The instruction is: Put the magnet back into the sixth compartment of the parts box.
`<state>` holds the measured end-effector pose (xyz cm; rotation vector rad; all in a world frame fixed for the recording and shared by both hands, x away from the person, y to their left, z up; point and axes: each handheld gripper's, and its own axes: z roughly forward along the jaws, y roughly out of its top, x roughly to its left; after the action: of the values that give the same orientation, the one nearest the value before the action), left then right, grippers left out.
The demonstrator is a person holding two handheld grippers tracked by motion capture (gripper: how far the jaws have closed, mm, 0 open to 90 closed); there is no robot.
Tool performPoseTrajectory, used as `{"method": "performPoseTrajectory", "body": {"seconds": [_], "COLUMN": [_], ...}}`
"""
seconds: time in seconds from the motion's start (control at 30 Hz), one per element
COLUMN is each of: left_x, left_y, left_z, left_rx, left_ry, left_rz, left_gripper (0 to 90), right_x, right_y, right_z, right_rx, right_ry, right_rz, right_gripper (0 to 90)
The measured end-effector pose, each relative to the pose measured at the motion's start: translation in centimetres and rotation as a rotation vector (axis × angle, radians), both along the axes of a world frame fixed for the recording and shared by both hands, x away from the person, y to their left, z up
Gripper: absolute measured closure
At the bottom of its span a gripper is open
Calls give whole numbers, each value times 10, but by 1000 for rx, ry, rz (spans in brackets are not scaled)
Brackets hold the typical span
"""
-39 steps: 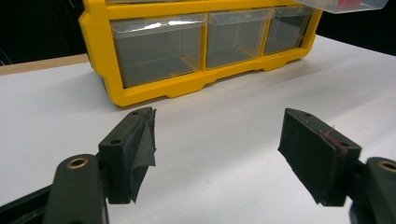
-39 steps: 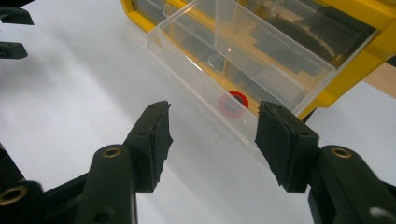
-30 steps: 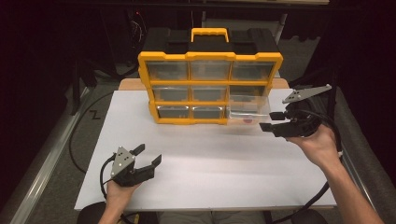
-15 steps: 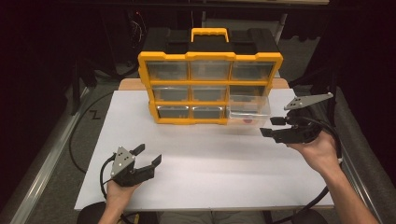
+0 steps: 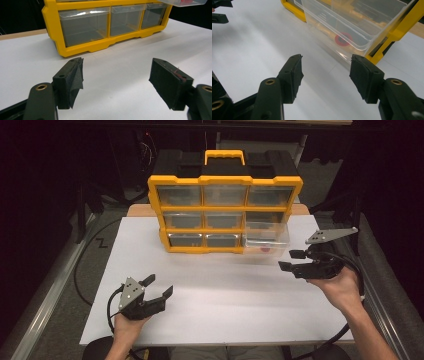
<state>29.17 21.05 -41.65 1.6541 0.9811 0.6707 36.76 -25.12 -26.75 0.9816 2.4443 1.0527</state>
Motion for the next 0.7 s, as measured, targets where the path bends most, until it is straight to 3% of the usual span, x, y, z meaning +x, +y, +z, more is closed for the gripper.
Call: {"method": "performPoseTrajectory", "body": {"seconds": [0.3,0.7], "left_x": [0,0], "left_y": [0,0], "left_z": [0,0], "left_rx": [1,2], "left_ry": [0,-1], "left_rz": [-2,-7], "left_gripper": [271,269], "right_x": [-5,-6], "right_y": [-1,-2], "right_z": [-6,-17], "right_rx": [-4,21], "right_ry": [-15,-2], "right_rz": [-4,-4], "right_gripper": [451,446]}}
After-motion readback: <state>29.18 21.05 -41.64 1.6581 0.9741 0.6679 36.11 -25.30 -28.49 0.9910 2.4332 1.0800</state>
